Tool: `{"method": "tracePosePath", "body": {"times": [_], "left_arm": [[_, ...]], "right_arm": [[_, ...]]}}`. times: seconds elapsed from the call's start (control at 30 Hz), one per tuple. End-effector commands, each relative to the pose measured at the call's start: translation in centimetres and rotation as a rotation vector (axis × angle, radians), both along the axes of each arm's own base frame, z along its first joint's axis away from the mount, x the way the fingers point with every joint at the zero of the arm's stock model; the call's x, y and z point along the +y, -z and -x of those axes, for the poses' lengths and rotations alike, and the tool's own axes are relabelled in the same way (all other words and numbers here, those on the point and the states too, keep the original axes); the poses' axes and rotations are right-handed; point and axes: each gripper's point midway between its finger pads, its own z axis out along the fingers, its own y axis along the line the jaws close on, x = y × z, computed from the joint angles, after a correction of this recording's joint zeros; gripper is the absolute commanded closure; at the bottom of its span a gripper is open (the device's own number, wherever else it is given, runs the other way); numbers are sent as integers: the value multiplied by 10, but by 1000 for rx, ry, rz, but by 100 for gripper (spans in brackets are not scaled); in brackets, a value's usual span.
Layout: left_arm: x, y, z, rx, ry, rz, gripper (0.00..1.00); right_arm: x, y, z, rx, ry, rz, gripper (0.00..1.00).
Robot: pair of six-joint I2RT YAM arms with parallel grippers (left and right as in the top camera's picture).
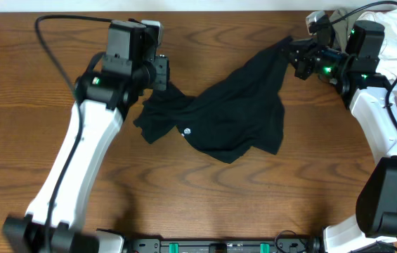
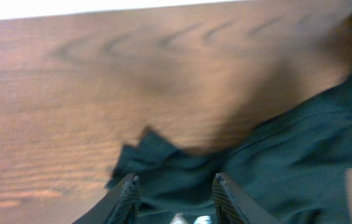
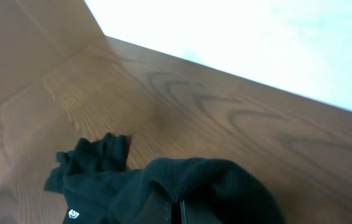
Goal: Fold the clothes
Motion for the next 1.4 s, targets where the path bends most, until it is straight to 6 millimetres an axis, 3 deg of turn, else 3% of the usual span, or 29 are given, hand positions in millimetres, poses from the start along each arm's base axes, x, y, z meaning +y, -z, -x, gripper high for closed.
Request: {"method": "tracePosePath", "body": {"times": [0.0, 0.13, 0.23, 0.3, 0.53, 0.63, 0.97, 1.13, 1.37], "left_arm": [[13, 46, -13, 100, 33, -91, 56], [27, 104, -16, 254, 6, -118, 56], [40, 135, -13, 345, -6, -137, 56], [49, 146, -10, 385, -17, -143, 56], [75, 154, 15, 502, -32, -153, 56], [78, 159, 29, 558, -16, -143, 56], [78, 175, 49, 622, 36, -158, 56], [78, 184, 54, 628, 68, -167, 55], [70, 197, 43, 560, 115, -140, 51]], "right_arm": [[2, -5, -4, -5, 51, 40, 99], [2, 2, -3, 18, 69, 65, 99], [1, 6, -3, 31, 76, 78, 99], [0, 9, -2, 45, 82, 85, 99], [-4, 17, 0, 79, 102, 106, 99], [-4, 18, 1, 86, 102, 107, 99], [-4, 20, 2, 98, 101, 107, 99], [-4, 20, 2, 98, 101, 107, 99], [-4, 21, 3, 105, 101, 106, 99]]}}
